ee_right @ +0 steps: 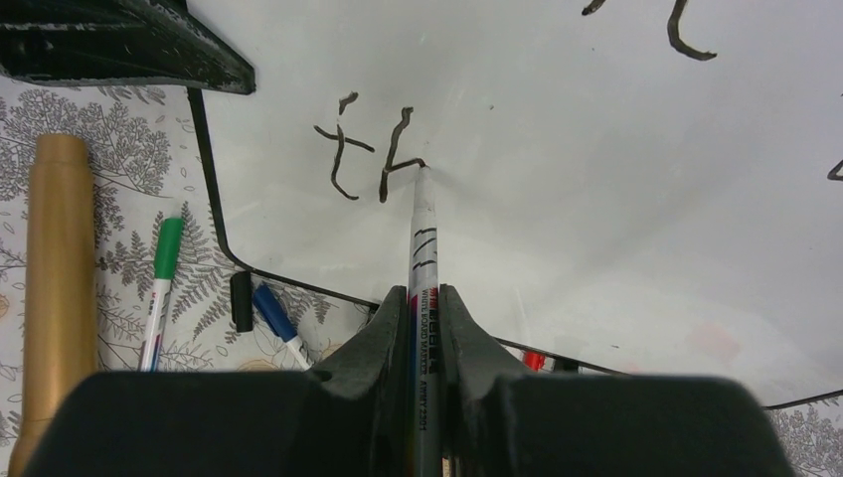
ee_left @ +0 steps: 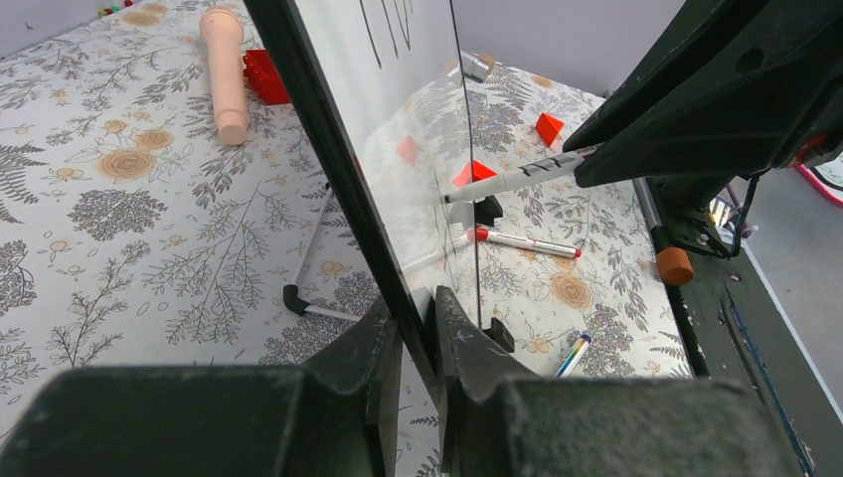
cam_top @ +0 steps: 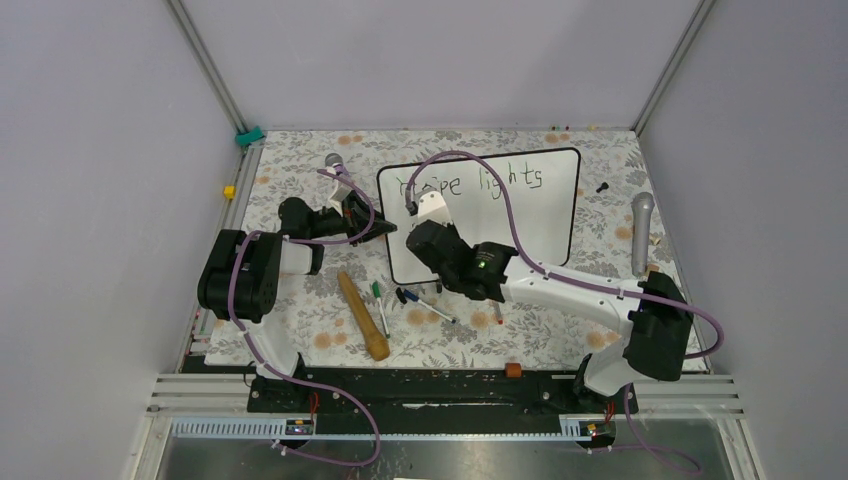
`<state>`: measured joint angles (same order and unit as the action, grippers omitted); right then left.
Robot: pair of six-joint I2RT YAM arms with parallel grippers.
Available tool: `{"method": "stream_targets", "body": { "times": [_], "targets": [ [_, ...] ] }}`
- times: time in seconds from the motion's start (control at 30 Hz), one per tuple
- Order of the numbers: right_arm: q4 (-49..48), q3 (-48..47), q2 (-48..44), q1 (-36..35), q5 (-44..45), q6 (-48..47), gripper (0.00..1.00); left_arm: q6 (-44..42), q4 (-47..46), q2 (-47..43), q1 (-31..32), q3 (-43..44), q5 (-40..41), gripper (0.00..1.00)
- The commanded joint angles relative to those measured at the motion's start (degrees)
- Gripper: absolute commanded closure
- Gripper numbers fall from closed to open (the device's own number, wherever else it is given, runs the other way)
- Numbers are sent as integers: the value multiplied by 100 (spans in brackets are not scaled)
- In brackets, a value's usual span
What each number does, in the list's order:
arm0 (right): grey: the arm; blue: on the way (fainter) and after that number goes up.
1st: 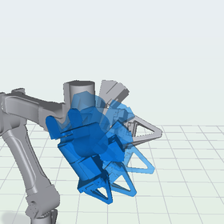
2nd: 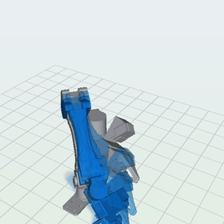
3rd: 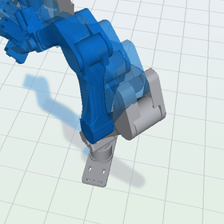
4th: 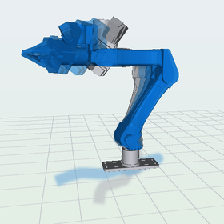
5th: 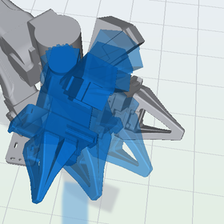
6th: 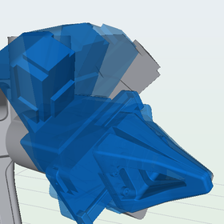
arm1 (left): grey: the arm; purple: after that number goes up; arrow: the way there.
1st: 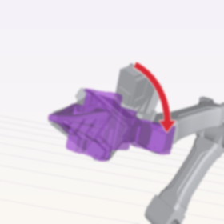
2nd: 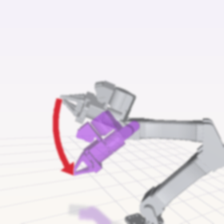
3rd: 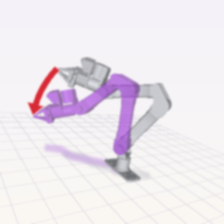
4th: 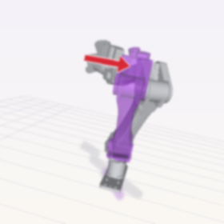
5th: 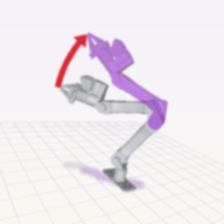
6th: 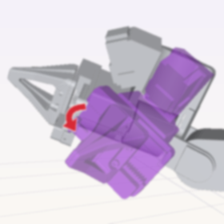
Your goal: Write a sentence on the whiteboard
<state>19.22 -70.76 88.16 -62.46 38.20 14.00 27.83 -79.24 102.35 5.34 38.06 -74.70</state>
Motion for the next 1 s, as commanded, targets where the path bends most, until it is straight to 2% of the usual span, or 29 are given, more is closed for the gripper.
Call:
{"method": "stream_targets", "body": {
  "times": [0.0, 0.4, 0.77, 0.97],
  "targets": [
    [43, 134, -174, 95, 196, 101, 100, -860, -522, -93, -9, -69, -88, 100],
    [39, 402, -188, 94, -59, 325, 100, -875, -522, -101, -6, -80, -98, 100],
    [-78, 509, -986, 94, -202, 192, 100, -867, -522, -101, -7, -80, -99, 100],
    [36, 426, -907, 115, -46, 137, 100, -867, -524, -103, -12, -80, -98, 100]
  ]
}}
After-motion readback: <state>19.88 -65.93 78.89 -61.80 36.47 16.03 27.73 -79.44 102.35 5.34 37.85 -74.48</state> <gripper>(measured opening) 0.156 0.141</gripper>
